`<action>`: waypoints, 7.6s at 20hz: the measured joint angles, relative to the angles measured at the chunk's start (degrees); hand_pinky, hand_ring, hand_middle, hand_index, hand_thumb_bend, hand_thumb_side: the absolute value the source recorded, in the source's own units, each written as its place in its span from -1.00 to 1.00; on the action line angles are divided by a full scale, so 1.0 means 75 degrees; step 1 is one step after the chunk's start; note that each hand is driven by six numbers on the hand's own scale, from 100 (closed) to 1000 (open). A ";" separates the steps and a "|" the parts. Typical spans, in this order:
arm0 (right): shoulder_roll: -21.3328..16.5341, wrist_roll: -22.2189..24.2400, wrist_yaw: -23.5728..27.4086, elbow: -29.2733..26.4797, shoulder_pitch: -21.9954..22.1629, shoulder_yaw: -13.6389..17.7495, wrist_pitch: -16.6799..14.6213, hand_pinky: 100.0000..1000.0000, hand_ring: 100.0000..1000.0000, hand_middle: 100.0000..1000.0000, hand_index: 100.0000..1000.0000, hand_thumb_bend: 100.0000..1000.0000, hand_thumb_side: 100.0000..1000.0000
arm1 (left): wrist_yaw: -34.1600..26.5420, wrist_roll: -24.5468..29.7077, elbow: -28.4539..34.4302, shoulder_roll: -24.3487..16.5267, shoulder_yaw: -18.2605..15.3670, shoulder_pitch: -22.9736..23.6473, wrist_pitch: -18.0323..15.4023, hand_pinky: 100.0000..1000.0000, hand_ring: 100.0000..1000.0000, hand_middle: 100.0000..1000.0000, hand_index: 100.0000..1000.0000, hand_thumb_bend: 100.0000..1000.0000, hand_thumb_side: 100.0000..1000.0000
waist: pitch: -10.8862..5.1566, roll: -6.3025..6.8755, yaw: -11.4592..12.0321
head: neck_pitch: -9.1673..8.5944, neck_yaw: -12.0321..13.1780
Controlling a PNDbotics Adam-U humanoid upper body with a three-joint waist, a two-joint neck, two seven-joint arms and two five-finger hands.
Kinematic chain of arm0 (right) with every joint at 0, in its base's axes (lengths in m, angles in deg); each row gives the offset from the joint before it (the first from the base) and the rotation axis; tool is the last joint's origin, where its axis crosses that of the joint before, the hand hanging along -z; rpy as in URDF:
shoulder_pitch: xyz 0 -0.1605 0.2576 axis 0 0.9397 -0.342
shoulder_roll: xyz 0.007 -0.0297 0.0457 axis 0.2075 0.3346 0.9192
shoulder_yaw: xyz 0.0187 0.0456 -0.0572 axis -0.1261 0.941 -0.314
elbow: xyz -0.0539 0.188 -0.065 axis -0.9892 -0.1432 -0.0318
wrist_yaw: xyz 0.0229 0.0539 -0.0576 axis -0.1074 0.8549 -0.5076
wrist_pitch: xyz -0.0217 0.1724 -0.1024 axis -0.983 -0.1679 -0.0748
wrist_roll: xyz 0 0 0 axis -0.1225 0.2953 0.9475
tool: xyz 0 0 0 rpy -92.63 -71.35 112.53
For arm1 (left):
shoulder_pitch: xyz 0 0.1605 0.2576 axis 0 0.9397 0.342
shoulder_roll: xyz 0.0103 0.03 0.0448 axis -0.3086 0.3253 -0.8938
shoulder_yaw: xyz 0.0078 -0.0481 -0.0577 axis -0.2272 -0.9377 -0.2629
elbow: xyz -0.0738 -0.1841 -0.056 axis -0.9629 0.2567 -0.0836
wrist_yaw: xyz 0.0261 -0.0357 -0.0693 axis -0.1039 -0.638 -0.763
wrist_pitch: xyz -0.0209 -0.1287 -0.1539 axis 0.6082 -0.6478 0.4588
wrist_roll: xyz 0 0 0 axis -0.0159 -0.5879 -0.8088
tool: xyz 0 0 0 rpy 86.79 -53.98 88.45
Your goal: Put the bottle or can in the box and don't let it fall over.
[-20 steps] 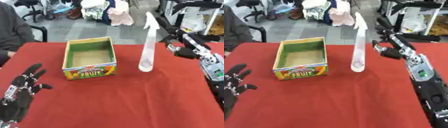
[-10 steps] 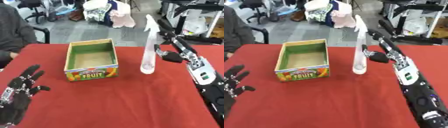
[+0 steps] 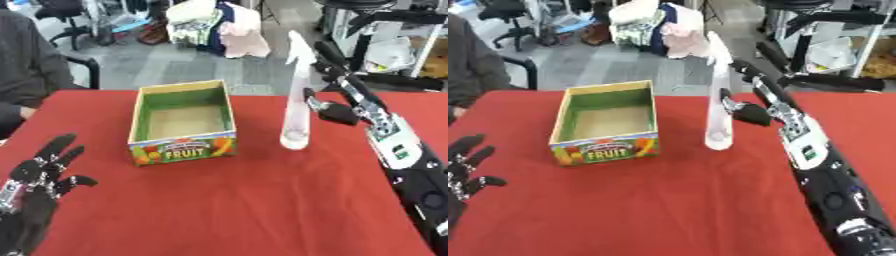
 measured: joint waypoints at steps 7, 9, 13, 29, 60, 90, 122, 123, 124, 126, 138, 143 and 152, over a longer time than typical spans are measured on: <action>-0.0254 0.0230 0.0519 0.0079 -0.0292 0.0150 0.0293 0.89 1.00 1.00 1.00 -1.00 -0.11 | -0.0066 0.0029 -0.0001 0.0000 0.0044 -0.0054 0.0016 0.24 1.00 1.00 1.00 -0.83 0.79 | 0.0004 -0.0014 0.0189 | -0.0041 -0.0123; -0.0314 0.0242 0.0583 0.0092 -0.0354 0.0181 0.0339 0.89 1.00 1.00 1.00 -1.00 -0.11 | -0.0086 0.0036 -0.0001 0.0000 0.0049 -0.0102 0.0019 0.24 1.00 1.00 1.00 -0.83 0.79 | 0.0024 -0.0024 0.0268 | -0.0042 -0.0184; -0.0385 0.0243 0.0660 0.0135 -0.0455 0.0236 0.0430 0.88 1.00 1.00 1.00 -1.00 -0.09 | -0.0165 0.0089 0.0000 0.0000 0.0101 -0.0210 0.0026 0.24 1.00 1.00 1.00 -0.83 0.77 | 0.0068 -0.0024 0.0489 | -0.0113 -0.0304; -0.0520 0.0354 0.1008 0.0182 -0.0502 0.0464 0.0810 0.86 1.00 1.00 1.00 -1.00 -0.02 | -0.0337 0.0302 0.0000 0.0008 0.0326 -0.0583 0.0089 0.25 1.00 1.00 1.00 -0.83 0.76 | 0.0283 -0.0010 0.0942 | -0.0309 -0.0746; -0.0517 0.1700 0.1025 -0.0088 -0.0562 0.0386 0.1147 0.75 1.00 1.00 0.95 -1.00 -0.31 | -0.0403 0.0374 0.0007 0.0062 0.0372 -0.0637 0.0138 0.26 1.00 1.00 1.00 -0.83 0.76 | 0.0320 -0.0054 0.0979 | -0.0410 -0.0911; -0.0707 0.0451 0.2075 -0.0238 -0.0738 0.0347 0.1411 0.22 0.60 0.43 -0.24 -1.00 -0.18 | -0.0431 0.0353 0.0023 0.0062 0.0372 -0.0665 0.0149 0.26 1.00 0.99 1.00 -0.83 0.75 | 0.0320 -0.0131 0.1057 | -0.0437 -0.1078; -0.0549 0.1814 0.2022 -0.0080 -0.1403 -0.0006 0.0088 1.00 1.00 1.00 1.00 -1.00 0.22 | -0.0876 0.0825 0.0044 -0.0076 0.0990 -0.1452 0.0443 0.26 1.00 0.98 1.00 -0.83 0.72 | 0.0321 -0.0586 0.2201 | -0.0648 -0.1781; -0.0553 0.1836 0.1815 -0.0093 -0.1402 -0.0006 -0.0087 1.00 1.00 1.00 1.00 -1.00 0.32 | -0.0871 0.0829 0.0044 -0.0076 0.0993 -0.1452 0.0447 0.26 1.00 0.98 1.00 -0.83 0.73 | 0.0321 -0.0586 0.2198 | -0.0648 -0.1781; -0.0560 0.1834 0.1584 -0.0097 -0.1402 -0.0006 -0.0245 1.00 1.00 1.00 1.00 -1.00 0.36 | -0.0868 0.0833 0.0043 -0.0076 0.0997 -0.1452 0.0451 0.26 1.00 0.98 1.00 -0.83 0.73 | 0.0321 -0.0586 0.2187 | -0.0648 -0.1781; -0.0575 0.1829 0.1163 -0.0097 -0.1370 -0.0008 -0.0481 1.00 1.00 1.00 1.00 -1.00 0.35 | -0.0862 0.0837 0.0039 -0.0076 0.1006 -0.1452 0.0454 0.26 1.00 0.98 1.00 -0.83 0.73 | 0.0321 -0.0585 0.2147 | -0.0648 -0.1782; -0.1320 0.1558 0.3065 -0.1301 -0.0032 0.0042 -0.0313 0.74 1.00 1.00 0.92 -1.00 -0.06 | -0.0703 0.0676 -0.0043 -0.0246 0.0788 -0.0992 0.0383 0.25 1.00 0.98 1.00 -0.82 0.77 | 0.0058 -0.0637 0.1133 | -0.0336 -0.1241; -0.1541 0.1480 0.5145 -0.3177 0.1913 0.0294 0.0627 0.70 1.00 1.00 0.79 -1.00 -0.05 | -0.0398 0.0509 -0.0136 -0.0422 0.0560 -0.0563 0.0326 0.25 1.00 0.99 1.00 -0.82 0.84 | -0.0113 -0.0813 0.0305 | 0.0076 -0.0641; -0.0339 0.1079 0.5652 -0.6046 0.4961 0.1285 0.1799 0.67 1.00 1.00 0.88 -1.00 -0.05 | 0.0180 0.0269 -0.0244 -0.0551 0.0275 0.0069 0.0042 0.25 1.00 1.00 1.00 -0.84 0.86 | -0.0263 -0.0716 -0.0626 | 0.0634 0.0582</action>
